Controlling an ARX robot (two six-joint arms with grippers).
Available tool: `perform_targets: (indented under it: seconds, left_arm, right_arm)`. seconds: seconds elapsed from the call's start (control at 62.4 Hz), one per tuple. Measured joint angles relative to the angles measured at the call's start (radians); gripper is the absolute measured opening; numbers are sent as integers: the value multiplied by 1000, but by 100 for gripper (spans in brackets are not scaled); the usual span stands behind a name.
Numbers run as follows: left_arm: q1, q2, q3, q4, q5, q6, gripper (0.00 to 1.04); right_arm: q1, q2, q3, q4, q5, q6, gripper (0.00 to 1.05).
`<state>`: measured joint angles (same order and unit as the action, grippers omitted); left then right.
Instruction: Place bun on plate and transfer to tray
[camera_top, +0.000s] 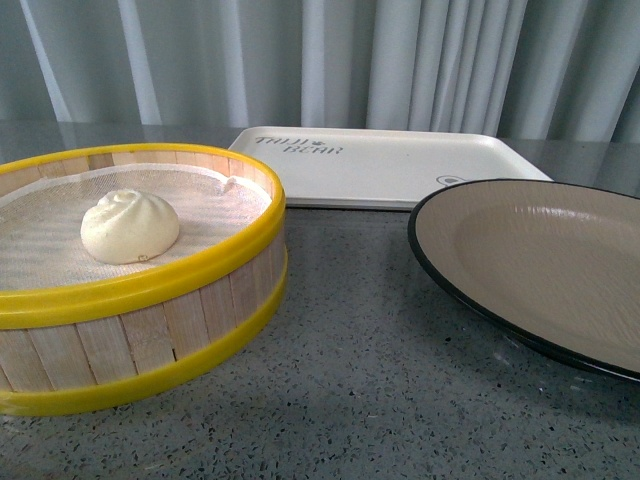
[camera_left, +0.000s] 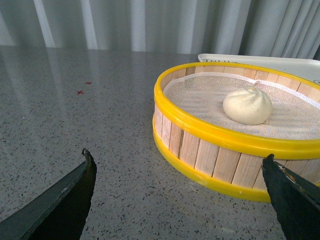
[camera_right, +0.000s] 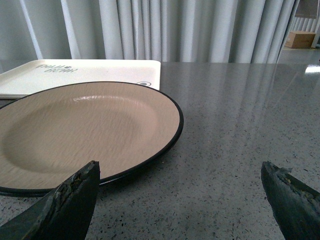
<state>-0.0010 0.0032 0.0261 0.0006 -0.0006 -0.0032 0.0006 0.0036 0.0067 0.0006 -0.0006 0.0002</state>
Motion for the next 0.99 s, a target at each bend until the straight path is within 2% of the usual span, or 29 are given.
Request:
perform_targets:
  seconds: [0.993]
  left_arm:
    - [0, 0, 0, 0, 0, 0, 98]
  right_arm:
    - [0, 0, 0, 0, 0, 0, 96]
